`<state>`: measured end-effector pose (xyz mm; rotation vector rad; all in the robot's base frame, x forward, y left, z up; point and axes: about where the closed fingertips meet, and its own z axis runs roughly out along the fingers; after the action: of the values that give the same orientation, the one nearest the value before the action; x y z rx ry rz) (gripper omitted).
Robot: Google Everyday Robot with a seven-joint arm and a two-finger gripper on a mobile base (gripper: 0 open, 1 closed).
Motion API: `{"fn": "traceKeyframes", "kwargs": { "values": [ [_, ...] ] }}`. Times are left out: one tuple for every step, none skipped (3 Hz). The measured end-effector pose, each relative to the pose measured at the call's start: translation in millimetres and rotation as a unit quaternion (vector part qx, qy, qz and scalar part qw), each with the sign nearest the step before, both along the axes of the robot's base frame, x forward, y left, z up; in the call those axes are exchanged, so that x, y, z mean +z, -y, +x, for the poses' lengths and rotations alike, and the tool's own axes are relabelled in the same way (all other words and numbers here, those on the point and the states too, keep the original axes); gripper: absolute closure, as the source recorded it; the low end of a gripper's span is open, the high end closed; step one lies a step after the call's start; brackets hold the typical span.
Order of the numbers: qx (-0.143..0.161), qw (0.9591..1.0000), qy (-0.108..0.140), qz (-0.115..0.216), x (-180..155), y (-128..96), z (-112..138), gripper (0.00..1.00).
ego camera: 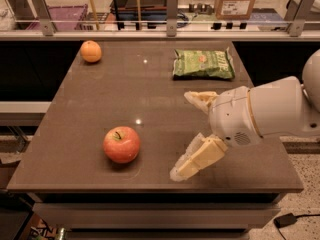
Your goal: Move apple near orange
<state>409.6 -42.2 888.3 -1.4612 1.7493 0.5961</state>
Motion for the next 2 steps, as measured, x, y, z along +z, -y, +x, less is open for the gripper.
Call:
{"fn": "traceKeyframes", "kwargs": {
  "values": [
    [0.001,0.9996,0.014,0.023,-3.1,-17.0,0.5,0.00],
    [-0.001,0.9989,0.018,0.043,-8.9,-34.2,2.3,0.00]
  ]
}}
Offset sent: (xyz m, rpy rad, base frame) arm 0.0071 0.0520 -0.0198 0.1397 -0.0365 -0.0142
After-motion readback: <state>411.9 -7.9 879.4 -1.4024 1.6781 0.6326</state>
